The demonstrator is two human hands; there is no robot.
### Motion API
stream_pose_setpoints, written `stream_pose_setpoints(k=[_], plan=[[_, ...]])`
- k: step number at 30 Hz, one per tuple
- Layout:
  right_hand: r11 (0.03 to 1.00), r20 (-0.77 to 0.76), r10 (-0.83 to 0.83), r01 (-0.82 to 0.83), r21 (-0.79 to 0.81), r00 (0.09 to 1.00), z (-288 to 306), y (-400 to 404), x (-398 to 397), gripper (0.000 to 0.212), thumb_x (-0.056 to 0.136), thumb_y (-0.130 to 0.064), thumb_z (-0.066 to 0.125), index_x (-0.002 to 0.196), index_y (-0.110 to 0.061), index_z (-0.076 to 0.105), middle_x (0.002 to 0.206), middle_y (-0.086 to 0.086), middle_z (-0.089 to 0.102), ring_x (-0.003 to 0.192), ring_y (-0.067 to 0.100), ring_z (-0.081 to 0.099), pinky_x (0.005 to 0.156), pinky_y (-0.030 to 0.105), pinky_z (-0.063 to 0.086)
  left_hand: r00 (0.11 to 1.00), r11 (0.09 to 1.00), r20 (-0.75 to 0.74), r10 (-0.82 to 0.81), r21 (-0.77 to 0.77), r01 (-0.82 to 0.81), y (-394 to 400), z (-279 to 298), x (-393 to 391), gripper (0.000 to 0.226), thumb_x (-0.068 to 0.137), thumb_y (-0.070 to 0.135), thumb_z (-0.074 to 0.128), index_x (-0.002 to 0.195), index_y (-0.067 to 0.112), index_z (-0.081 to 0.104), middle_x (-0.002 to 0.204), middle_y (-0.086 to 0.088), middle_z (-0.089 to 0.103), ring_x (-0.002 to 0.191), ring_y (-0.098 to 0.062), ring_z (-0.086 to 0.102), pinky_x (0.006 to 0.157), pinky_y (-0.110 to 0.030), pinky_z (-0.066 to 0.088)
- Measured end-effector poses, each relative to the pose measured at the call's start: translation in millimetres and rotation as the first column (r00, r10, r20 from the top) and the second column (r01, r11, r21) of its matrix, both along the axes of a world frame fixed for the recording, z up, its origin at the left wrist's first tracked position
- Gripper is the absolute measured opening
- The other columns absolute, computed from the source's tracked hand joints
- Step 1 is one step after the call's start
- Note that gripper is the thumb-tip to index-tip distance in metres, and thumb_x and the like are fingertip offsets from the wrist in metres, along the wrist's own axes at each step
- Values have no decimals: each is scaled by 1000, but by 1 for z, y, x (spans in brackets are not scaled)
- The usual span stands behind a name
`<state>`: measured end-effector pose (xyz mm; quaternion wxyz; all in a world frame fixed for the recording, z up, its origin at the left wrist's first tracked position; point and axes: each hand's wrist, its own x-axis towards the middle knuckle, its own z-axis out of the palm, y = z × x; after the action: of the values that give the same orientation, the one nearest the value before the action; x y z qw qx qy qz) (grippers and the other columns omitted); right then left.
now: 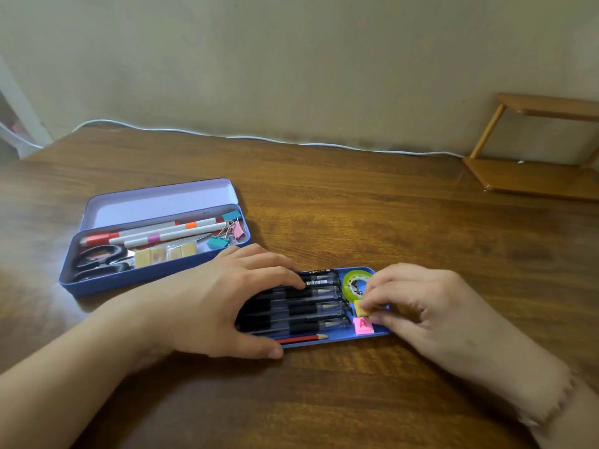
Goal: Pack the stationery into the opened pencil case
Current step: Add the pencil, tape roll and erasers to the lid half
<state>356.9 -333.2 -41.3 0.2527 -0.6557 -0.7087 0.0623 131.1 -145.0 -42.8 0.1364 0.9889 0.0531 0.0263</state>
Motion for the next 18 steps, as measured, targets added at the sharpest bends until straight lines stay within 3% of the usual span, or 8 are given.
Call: stream_pose_setpoints(k=[12, 15, 18], plan=[[996, 72, 20, -13, -89, 997, -4, -1, -1, 17, 86, -14, 63, 92, -27, 72, 103, -22, 56, 93, -2, 59, 82, 12, 45, 1000, 1000, -13, 7, 8, -7, -2, 2, 0, 74, 75, 76, 58, 139, 44, 37, 145, 25, 33, 130, 5, 27, 107, -13, 21], [992, 106, 23, -9, -128, 994, -1, 0, -5, 19, 88, -16, 58, 94, -27, 72, 111, -19, 52, 95, -1, 57, 82, 14, 45, 1000, 1000, -10, 7, 10, -7, -2, 2, 0, 74, 75, 77, 58, 139, 45, 36, 145, 26, 32, 130, 5, 27, 108, -17, 25], [997, 100, -79, 79, 1, 992, 12, -4, 8, 21, 81, -12, 63, 94, -25, 74, 106, -12, 59, 97, 0, 57, 89, 11, 40, 1000, 1000, -13, 6, 3, -6, -2, 2, 0, 74, 75, 77, 58, 139, 46, 35, 145, 27, 32, 131, 6, 26, 107, -16, 23]])
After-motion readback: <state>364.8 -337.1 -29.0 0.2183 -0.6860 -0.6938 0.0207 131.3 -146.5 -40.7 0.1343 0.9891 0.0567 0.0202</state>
